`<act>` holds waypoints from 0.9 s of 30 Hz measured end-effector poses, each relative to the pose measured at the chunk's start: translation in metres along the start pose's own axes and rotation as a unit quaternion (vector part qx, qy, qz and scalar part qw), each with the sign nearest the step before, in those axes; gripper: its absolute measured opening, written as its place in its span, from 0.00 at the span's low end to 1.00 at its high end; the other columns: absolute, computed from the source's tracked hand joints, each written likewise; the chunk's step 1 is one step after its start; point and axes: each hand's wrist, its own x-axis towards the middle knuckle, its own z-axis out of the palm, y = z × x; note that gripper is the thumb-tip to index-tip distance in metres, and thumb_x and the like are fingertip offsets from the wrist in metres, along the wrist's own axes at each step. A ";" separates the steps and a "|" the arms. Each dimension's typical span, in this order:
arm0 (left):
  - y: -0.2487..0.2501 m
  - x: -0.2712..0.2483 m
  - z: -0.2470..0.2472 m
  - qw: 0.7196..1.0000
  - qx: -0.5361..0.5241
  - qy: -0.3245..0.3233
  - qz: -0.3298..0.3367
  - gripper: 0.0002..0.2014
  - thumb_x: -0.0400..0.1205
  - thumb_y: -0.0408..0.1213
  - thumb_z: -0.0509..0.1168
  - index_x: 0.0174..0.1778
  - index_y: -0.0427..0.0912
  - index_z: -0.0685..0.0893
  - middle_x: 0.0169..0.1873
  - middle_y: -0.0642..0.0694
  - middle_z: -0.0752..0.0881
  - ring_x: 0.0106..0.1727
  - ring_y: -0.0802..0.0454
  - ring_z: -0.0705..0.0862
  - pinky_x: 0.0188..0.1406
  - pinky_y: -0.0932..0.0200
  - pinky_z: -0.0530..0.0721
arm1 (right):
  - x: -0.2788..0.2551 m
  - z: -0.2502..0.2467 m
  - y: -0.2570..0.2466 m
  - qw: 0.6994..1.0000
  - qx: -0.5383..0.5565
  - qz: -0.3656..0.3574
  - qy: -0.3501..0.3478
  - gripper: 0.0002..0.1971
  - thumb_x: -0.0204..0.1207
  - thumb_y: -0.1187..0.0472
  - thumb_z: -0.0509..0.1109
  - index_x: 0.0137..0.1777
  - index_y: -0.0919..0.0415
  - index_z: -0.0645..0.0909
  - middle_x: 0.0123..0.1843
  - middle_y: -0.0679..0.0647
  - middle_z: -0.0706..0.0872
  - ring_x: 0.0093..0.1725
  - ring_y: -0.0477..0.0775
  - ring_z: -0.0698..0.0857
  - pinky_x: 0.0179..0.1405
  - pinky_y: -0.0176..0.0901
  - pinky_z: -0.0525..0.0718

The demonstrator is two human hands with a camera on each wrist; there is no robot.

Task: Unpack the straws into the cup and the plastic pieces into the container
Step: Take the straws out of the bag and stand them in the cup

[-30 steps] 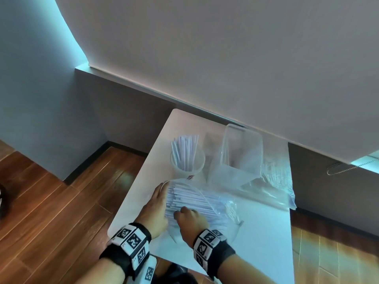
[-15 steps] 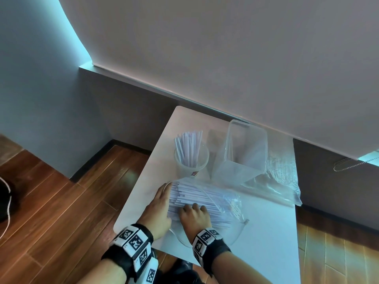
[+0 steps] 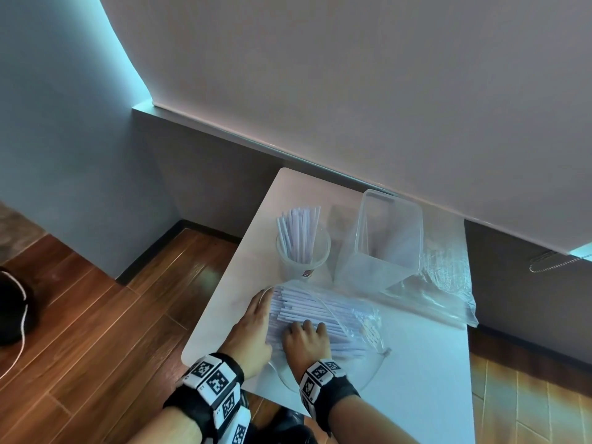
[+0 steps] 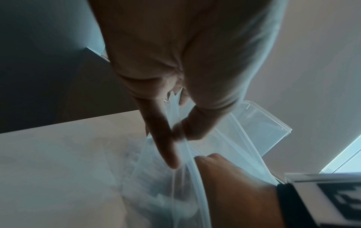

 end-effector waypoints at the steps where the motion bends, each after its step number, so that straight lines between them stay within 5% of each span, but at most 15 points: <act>1: 0.000 0.000 0.000 1.000 0.001 0.000 -0.001 0.48 0.74 0.20 0.63 0.86 0.47 0.45 0.84 0.54 0.49 0.83 0.52 0.59 0.79 0.61 0.61 | 0.000 0.000 0.000 1.000 0.001 -0.001 0.005 0.16 0.38 0.64 0.87 0.21 0.57 0.82 0.24 0.52 0.82 0.27 0.58 0.82 0.29 0.56 0.83; 15: 0.001 0.000 0.002 1.000 0.006 0.007 -0.007 0.48 0.74 0.19 0.64 0.86 0.46 0.45 0.84 0.53 0.49 0.84 0.53 0.57 0.77 0.67 0.56 | 0.006 0.007 -0.004 0.999 -0.033 -0.020 0.005 0.12 0.43 0.59 0.87 0.22 0.54 0.85 0.30 0.50 0.83 0.32 0.57 0.83 0.33 0.52 0.84; 18: -0.002 0.000 -0.003 1.000 0.006 0.003 -0.010 0.48 0.74 0.19 0.64 0.86 0.46 0.46 0.85 0.51 0.50 0.84 0.52 0.59 0.79 0.62 0.59 | 0.003 0.003 -0.001 0.999 -0.038 -0.033 -0.010 0.10 0.52 0.59 0.81 0.34 0.55 0.86 0.33 0.53 0.86 0.33 0.59 0.84 0.43 0.53 0.84; 21: -0.004 0.002 -0.008 1.000 -0.002 0.009 -0.014 0.47 0.73 0.19 0.64 0.85 0.46 0.49 0.84 0.51 0.53 0.83 0.53 0.60 0.78 0.64 0.61 | 0.003 -0.004 0.007 0.999 -0.011 -0.041 -0.030 0.15 0.70 0.58 0.67 0.57 0.57 0.77 0.48 0.57 0.89 0.49 0.62 0.86 0.58 0.59 0.74; 27: 0.001 0.005 -0.017 0.999 -0.022 0.017 -0.015 0.44 0.76 0.19 0.65 0.84 0.45 0.51 0.82 0.49 0.58 0.81 0.54 0.63 0.70 0.72 0.57 | 0.003 -0.026 0.024 0.986 0.160 0.018 -0.044 0.16 0.74 0.53 0.63 0.61 0.52 0.68 0.50 0.55 0.88 0.51 0.62 0.87 0.56 0.56 0.76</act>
